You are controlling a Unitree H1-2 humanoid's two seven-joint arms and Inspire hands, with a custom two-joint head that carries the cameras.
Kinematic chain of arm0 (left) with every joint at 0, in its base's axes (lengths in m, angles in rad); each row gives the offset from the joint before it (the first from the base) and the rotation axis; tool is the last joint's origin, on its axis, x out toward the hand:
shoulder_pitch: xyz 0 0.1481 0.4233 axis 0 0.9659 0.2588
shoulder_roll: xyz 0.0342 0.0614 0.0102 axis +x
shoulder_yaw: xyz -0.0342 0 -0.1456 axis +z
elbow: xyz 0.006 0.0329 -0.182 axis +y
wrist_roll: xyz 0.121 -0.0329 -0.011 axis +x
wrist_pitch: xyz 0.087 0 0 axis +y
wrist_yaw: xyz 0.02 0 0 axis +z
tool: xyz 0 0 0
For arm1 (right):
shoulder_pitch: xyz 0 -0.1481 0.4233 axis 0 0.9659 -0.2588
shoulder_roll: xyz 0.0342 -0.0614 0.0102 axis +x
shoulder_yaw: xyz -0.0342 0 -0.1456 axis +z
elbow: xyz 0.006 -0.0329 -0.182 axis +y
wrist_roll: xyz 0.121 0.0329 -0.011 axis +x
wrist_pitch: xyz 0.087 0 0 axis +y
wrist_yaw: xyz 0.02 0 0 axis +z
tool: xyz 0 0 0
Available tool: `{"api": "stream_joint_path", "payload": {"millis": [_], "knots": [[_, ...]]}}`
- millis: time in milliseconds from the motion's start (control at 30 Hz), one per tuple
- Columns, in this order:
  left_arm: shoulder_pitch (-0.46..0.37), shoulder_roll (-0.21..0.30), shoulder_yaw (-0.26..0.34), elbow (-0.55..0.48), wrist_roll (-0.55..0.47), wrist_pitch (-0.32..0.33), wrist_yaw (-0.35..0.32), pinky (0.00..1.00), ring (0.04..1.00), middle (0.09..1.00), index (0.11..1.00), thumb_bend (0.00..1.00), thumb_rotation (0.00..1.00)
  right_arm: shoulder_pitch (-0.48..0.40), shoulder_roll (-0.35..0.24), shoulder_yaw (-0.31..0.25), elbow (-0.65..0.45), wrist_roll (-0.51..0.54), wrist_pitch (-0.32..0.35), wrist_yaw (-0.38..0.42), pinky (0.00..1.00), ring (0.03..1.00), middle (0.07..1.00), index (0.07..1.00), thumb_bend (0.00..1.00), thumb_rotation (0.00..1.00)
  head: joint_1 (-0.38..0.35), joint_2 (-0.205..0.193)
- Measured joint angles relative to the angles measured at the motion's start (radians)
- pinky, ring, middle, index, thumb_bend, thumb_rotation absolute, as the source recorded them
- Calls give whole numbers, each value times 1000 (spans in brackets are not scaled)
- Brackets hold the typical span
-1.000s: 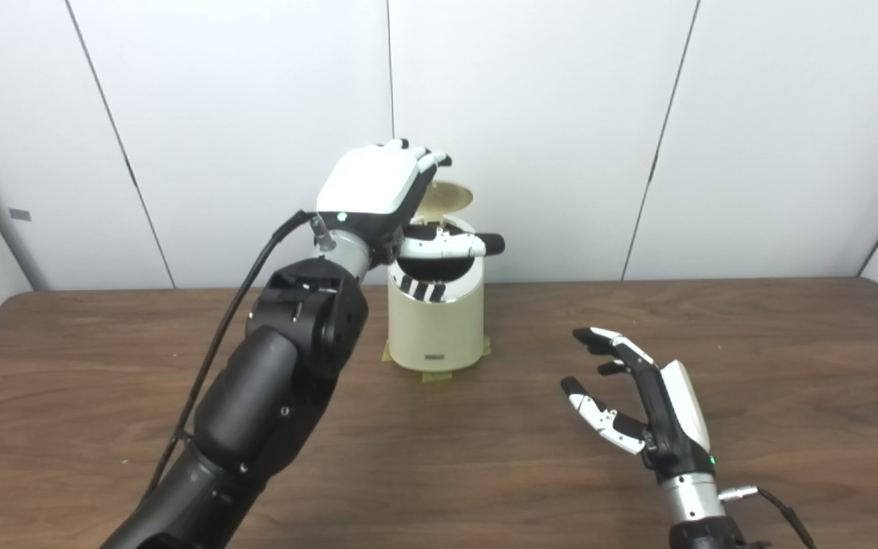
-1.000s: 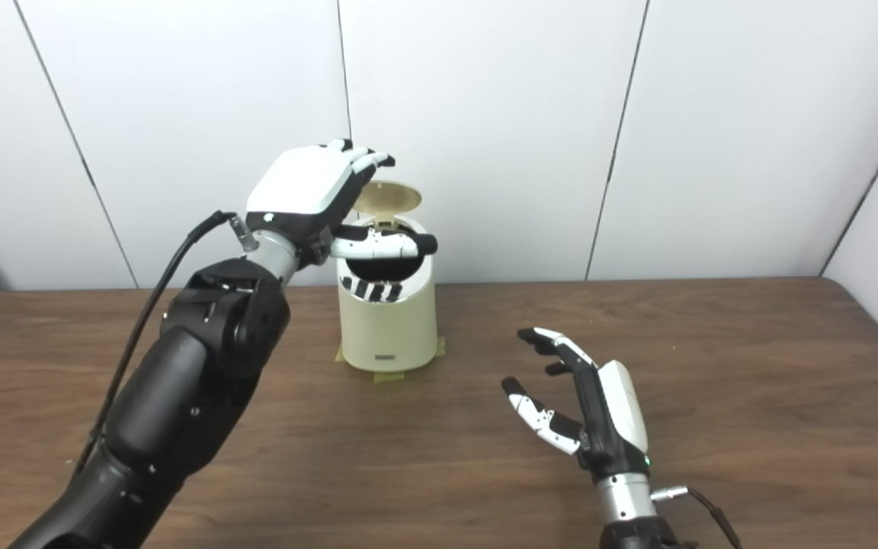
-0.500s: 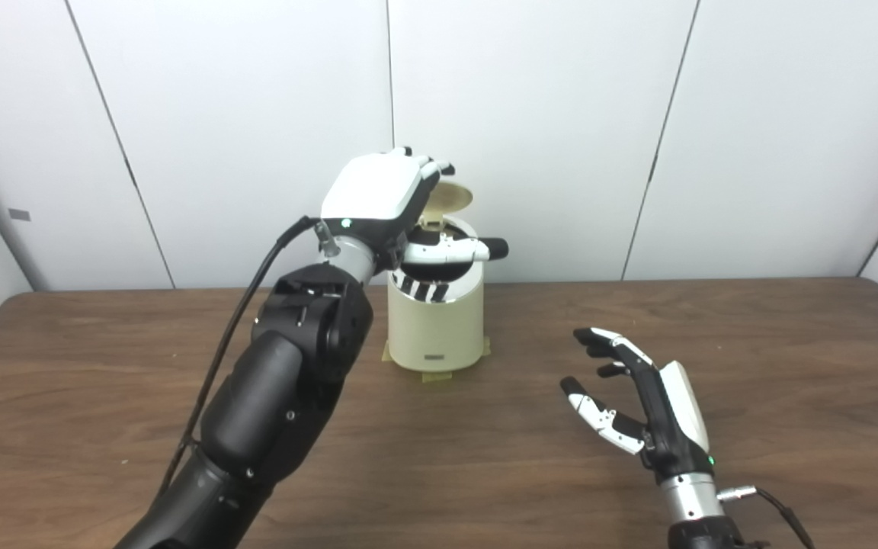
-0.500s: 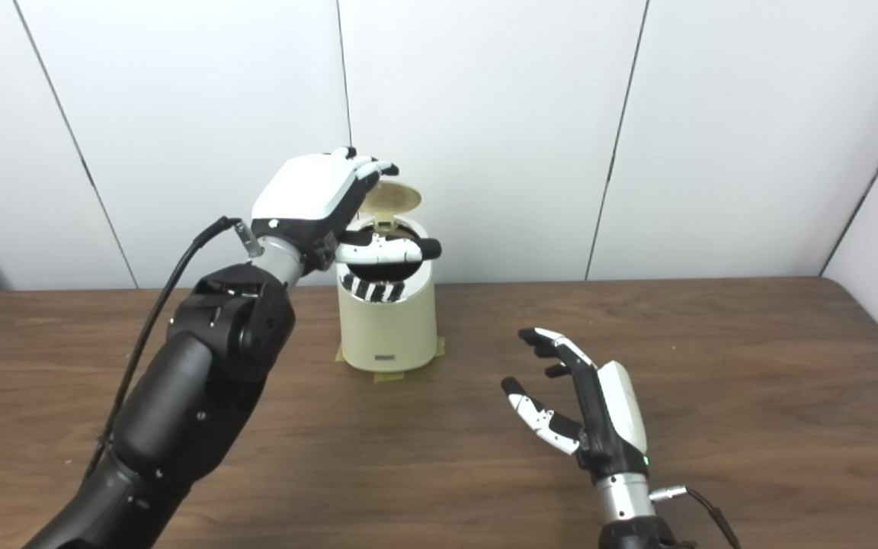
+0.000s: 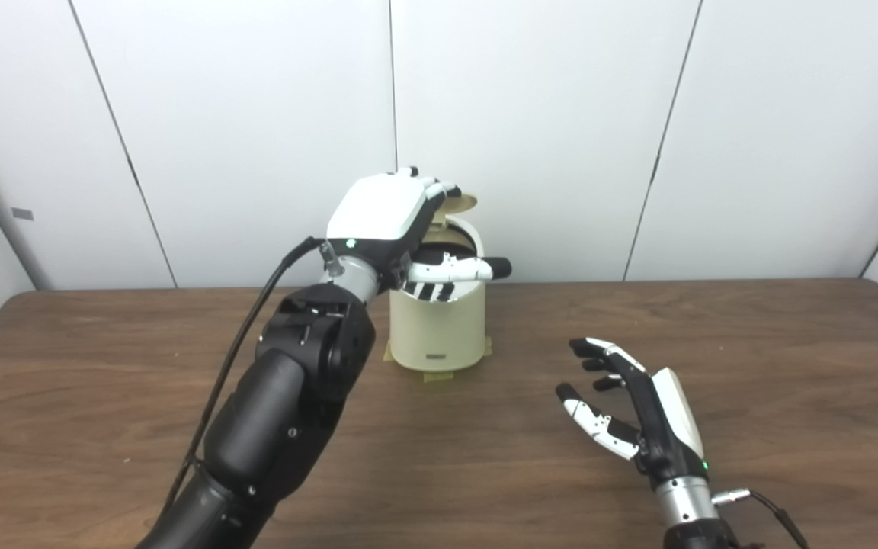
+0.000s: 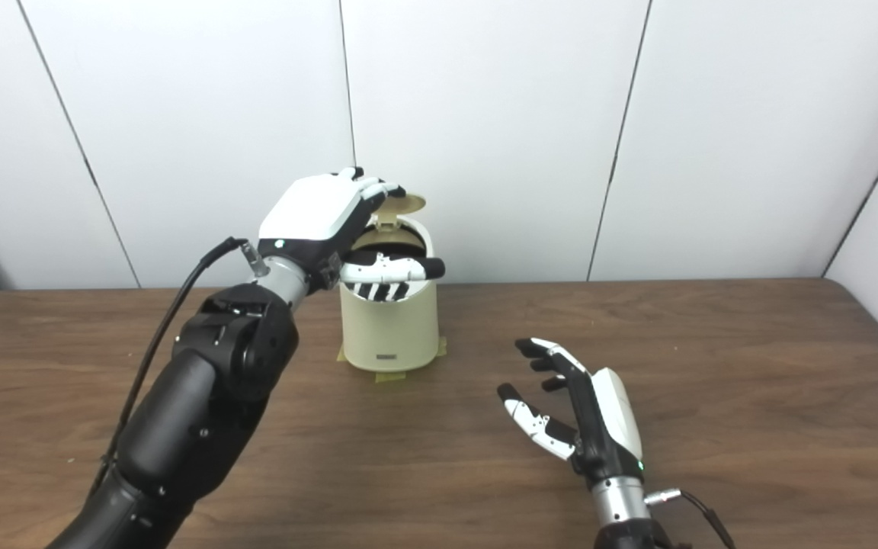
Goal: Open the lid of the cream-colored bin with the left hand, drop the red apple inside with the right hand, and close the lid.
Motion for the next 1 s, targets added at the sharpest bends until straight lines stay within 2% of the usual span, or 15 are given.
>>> {"api": "stream_joint_path", "payload": {"millis": [333,600,900,1000], "knots": [[115,-8,-13,-19,-16,-7,-36,1000,1000,898,878,1000,1000,12,1,5,-23,-2,51,25,629,741,770,769,177,504,-3,14],[151,-15,-22,-70,-13,-7,-40,1000,1000,894,880,992,1000,19,3,9,-36,-5,75,37,625,738,767,765,178,553,-6,20],[183,-27,-19,-79,-14,-7,-21,1000,1000,896,879,973,976,19,3,9,-39,-3,82,45,633,744,772,772,192,567,-8,25],[188,-27,-18,-79,-16,-7,-20,1000,1000,903,879,978,973,20,3,8,-39,-4,82,45,633,740,771,772,194,542,-8,31]]}}
